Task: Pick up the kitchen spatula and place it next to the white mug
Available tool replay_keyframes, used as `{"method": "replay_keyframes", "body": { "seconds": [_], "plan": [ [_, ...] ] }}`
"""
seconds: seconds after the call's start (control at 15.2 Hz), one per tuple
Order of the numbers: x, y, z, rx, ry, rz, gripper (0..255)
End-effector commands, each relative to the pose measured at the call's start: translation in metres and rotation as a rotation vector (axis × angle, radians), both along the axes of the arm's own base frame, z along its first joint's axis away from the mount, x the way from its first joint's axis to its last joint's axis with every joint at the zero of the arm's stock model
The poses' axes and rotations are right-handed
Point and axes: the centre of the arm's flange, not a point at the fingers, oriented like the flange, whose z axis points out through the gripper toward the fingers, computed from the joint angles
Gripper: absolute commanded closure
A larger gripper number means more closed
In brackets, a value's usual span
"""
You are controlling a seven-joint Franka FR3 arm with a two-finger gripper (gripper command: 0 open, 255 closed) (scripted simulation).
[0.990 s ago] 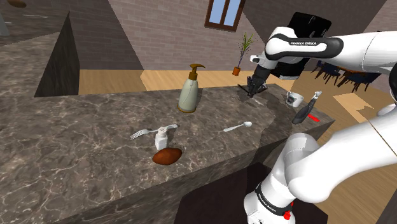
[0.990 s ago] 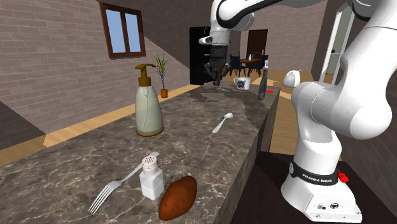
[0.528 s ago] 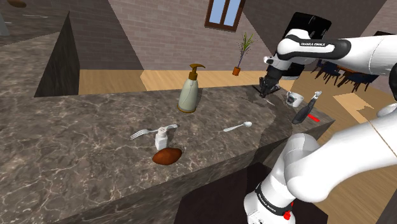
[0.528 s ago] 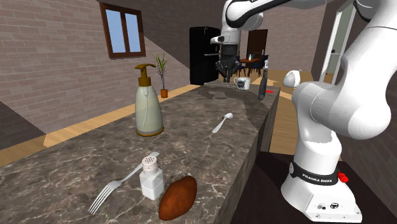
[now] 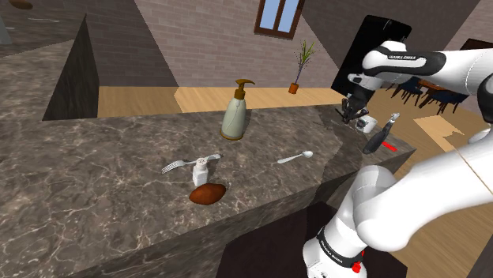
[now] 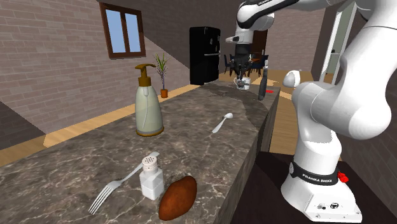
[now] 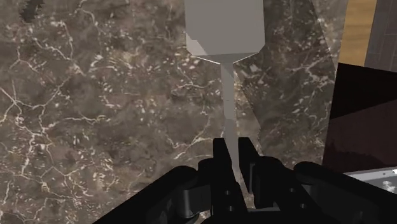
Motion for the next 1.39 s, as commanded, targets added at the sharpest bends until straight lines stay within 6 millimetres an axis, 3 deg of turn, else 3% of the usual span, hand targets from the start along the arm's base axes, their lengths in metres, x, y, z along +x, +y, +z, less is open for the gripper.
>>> {"method": "replay_keyframes", "body": {
  "seconds": [0.0,1.32],
  "plan": [
    [-0.016,-0.022,-0.001,0.000,0.000,0.001,255],
    [-0.171,-0.236,-0.001,0.000,0.000,0.001,255]
  ]
}}
